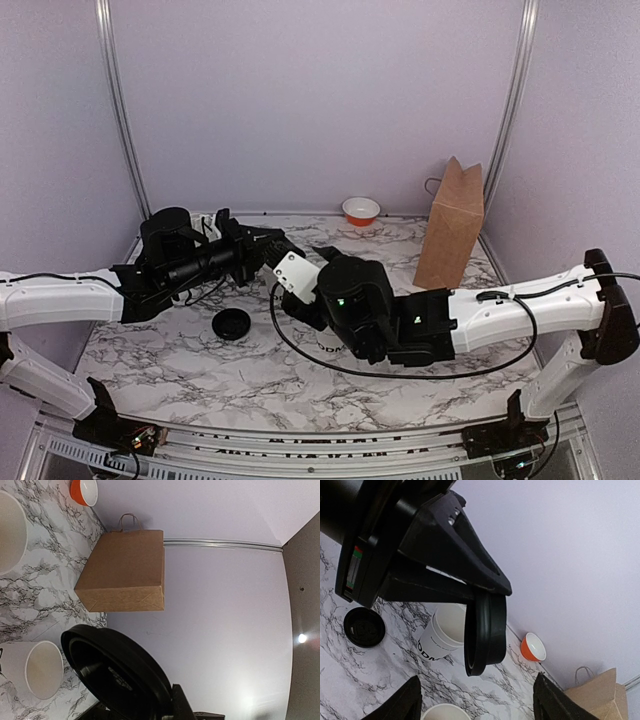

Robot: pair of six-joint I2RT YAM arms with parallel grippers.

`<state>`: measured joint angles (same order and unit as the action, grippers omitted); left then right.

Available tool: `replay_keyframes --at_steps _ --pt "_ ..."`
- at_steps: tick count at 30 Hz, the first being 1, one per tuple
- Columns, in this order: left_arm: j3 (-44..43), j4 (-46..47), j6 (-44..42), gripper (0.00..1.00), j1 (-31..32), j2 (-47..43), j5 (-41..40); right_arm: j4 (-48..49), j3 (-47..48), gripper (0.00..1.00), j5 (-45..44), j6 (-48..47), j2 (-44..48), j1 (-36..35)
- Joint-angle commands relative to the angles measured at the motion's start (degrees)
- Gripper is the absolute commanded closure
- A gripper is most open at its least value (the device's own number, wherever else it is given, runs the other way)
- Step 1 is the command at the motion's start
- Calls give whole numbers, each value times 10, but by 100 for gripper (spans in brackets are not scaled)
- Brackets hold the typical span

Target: Pack the takeout coffee

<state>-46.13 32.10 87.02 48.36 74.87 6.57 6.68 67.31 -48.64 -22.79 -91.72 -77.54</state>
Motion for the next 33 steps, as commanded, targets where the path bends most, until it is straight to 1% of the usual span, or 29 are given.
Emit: replay_keyframes --at_steps 1,5,10,24,33 --pt "-17 21 -18 100 2 -2 -7 -20 -7 23 22 33 29 -5" --pt "-18 21 -22 100 2 -2 -9 -28 -13 17 36 46 40 -5" --pt "-23 22 -28 100 2 1 -11 -39 -19 14 54 61 50 -5" --pt "-44 22 -69 100 -5 20 -8 -91 -48 8 110 125 106 3" --pt "-76 27 -122 100 -8 54 45 -131 -77 7 196 203 177 48"
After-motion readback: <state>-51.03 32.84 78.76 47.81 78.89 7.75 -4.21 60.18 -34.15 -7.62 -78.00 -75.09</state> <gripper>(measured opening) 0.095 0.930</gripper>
